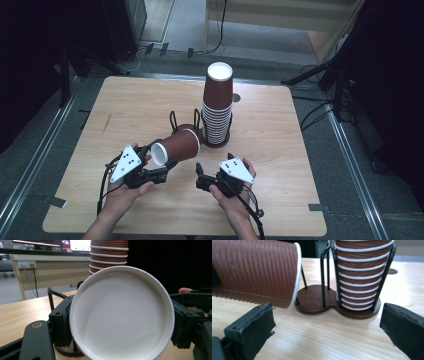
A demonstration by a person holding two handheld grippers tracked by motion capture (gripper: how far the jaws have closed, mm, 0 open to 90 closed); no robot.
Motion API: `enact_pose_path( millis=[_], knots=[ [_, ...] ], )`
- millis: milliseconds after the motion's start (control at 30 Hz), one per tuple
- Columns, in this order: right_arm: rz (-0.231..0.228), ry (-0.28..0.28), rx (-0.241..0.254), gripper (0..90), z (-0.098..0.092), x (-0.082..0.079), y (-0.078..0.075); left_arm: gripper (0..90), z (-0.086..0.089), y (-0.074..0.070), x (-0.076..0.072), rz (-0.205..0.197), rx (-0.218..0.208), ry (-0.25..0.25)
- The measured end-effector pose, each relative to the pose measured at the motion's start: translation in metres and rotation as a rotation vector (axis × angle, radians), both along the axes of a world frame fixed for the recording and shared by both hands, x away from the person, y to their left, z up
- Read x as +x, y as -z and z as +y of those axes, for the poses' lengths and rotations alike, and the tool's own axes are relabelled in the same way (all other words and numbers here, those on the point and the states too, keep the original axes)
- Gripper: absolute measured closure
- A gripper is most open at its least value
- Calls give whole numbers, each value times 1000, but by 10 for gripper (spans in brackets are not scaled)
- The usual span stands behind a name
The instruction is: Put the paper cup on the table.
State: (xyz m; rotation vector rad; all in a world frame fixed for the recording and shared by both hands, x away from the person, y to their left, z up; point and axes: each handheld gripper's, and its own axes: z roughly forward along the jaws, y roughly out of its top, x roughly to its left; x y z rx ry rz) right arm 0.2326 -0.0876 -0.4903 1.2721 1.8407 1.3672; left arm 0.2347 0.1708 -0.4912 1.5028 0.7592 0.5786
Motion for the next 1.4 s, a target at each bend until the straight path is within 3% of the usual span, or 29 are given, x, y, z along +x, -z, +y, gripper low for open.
enact_pose_path(
  millis=[133, 300, 400, 433, 467, 500, 567, 600, 633, 800, 1000, 1033, 1067, 1133, 1167, 1200, 1267, 1300, 1333, 1367, 1400],
  knots=[
    [20, 22, 45, 0, 3, -1, -3, 229, -1, 0, 0, -4, -3, -5],
    [65, 93, 240, 0, 7, -7, -4, 229, -3, -1, 0, -18, -27, -18],
    [82, 120, 318, 0, 9, -13, -3, 229, -6, -2, -2, -43, -45, -27],
    [82, 120, 318, 0, 9, -13, -3, 229, -6, -2, -2, -43, -45, -27],
    [100, 134, 383, 0, 9, -16, -3, 229, -7, -2, -2, -47, -47, -27],
    [100, 134, 383, 0, 9, -16, -3, 229, -8, -1, -2, -52, -48, -29],
    [119, 149, 454, 0, 9, -18, -3, 229, -9, 0, -3, -58, -52, -25],
    [142, 159, 517, 0, 8, -19, -2, 229, -11, 1, -3, -64, -51, -21],
    [142, 159, 517, 0, 8, -19, -2, 229, -11, 1, -3, -64, -51, -21],
    [208, 175, 654, 0, 6, -17, -5, 229, -16, 5, -3, -70, -62, -21],
    [361, 197, 854, 0, 3, -11, -5, 229, -22, 9, -3, -70, -71, -18],
    [361, 197, 854, 0, 3, -11, -5, 229, -22, 9, -4, -73, -70, -17],
    [412, 179, 915, 0, 3, -8, -2, 229, -23, 9, -4, -72, -73, -13],
    [433, 180, 932, 0, 4, -7, -1, 229, -25, 10, -4, -78, -73, -8],
    [465, 182, 973, 0, 6, -5, 1, 229, -26, 10, -5, -78, -75, -5],
    [465, 182, 973, 0, 6, -5, 1, 229, -27, 11, -5, -77, -71, -4],
    [516, 200, 1045, 0, 7, -2, 4, 229, -29, 12, -5, -79, -69, -3],
    [516, 200, 1045, 0, 7, -2, 4, 229, -30, 13, -5, -80, -64, 0],
    [537, 201, 1076, 0, 7, -1, 5, 230, -31, 14, -5, -81, -61, 2],
    [592, 201, 1156, 0, 7, 2, 8, 229, -33, 15, -6, -81, -62, 4],
    [612, 203, 1183, 0, 6, 3, 9, 229, -34, 16, -6, -80, -62, 8]
  ],
)
